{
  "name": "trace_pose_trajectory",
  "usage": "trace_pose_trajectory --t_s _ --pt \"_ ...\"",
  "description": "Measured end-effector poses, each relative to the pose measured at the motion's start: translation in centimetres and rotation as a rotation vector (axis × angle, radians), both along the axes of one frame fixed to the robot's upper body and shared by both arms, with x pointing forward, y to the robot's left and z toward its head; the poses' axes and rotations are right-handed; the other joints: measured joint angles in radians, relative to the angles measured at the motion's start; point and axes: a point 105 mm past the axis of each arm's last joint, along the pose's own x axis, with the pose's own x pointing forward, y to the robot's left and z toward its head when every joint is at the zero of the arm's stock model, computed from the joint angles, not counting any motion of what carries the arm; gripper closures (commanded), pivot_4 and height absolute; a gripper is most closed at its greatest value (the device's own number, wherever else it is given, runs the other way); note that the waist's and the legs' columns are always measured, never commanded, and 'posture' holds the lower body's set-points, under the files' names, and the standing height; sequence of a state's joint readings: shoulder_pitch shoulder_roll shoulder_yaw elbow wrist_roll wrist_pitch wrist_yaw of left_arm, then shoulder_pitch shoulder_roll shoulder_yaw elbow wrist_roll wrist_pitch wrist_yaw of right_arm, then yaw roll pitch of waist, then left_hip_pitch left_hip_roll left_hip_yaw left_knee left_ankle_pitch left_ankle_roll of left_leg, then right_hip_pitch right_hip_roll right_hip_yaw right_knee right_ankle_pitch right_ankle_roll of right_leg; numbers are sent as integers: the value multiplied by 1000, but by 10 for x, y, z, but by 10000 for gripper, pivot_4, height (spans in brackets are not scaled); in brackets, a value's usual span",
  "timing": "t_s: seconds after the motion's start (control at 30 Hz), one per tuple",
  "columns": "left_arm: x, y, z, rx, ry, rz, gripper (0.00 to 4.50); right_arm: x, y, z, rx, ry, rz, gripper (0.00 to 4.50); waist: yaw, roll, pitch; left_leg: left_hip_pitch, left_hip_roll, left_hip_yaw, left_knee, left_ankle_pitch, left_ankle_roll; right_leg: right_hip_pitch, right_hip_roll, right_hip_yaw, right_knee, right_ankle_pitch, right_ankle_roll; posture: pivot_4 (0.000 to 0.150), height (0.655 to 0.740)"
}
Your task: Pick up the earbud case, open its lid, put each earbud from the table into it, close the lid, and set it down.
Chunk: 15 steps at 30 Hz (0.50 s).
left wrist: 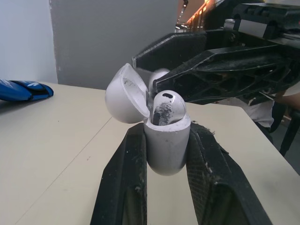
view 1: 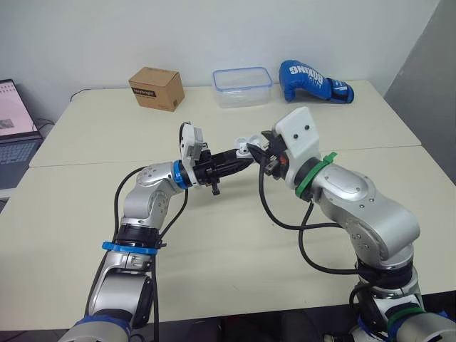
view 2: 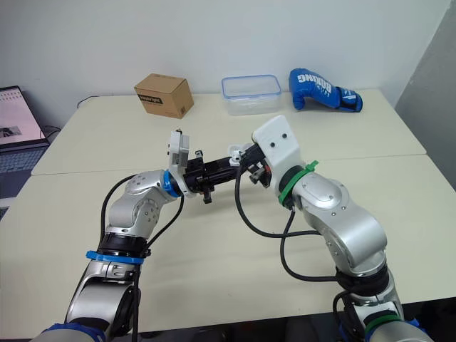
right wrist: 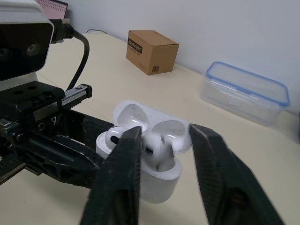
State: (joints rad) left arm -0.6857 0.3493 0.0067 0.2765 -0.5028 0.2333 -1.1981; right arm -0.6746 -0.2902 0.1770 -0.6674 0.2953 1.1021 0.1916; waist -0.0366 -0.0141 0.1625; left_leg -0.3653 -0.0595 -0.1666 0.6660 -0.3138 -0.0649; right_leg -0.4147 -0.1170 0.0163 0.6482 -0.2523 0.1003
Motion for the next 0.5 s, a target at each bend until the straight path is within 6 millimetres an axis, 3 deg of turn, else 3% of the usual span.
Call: trace_pose_trajectory --t_s 0.23,0.4,0.5 --pt "-1 0 0 1 -8 -12 37543 -1 -6 10 62 2 52 16637 0 0 0 0 0 0 0 0 0 0 0 0 0 0 0 1500 7307" --pt "-3 3 -1 13 -11 -20 37543 -12 -7 36 173 53 239 16637 -1 0 0 0 0 0 0 0 0 0 0 0 0 0 0 1500 7307" --pt "-6 9 -2 35 -14 -26 37543 -9 -16 49 197 93 299 22455 -4 0 0 0 0 0 0 0 0 0 0 0 0 0 0 1500 7307"
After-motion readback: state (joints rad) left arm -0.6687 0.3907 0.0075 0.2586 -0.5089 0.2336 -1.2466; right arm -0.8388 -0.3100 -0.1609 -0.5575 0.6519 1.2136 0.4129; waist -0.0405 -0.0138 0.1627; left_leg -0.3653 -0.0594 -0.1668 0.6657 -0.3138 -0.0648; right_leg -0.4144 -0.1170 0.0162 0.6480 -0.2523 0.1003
